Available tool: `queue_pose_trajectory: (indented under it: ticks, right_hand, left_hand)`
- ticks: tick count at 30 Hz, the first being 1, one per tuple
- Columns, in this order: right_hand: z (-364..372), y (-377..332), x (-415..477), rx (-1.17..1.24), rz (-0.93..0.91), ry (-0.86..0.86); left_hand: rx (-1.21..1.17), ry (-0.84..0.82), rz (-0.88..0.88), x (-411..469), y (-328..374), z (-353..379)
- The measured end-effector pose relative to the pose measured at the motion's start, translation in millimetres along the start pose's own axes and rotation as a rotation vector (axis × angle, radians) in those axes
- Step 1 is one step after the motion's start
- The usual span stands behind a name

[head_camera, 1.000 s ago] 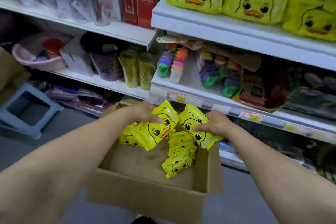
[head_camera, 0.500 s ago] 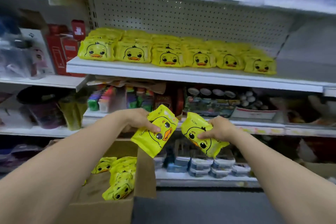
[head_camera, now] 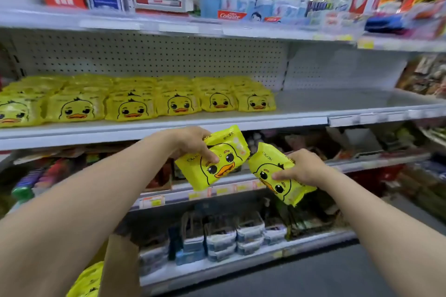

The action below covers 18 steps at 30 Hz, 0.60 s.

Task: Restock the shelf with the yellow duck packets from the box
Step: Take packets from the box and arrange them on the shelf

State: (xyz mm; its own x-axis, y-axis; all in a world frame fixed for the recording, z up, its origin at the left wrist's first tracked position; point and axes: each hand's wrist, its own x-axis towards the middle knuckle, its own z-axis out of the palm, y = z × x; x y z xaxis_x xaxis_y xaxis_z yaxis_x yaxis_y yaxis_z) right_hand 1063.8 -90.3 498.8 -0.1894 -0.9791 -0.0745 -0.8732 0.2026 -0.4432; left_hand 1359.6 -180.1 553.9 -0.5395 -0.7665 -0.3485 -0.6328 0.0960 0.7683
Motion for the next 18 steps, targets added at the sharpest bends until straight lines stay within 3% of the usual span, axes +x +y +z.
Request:
queue_pose_trajectory:
  ticks: [18]
  right_hand:
    - [-174.1,149.5,187.9,0.066,0.100,0.306]
  left_hand:
    - [0.130,0.072,0.126,284.5,223.0,10.2]
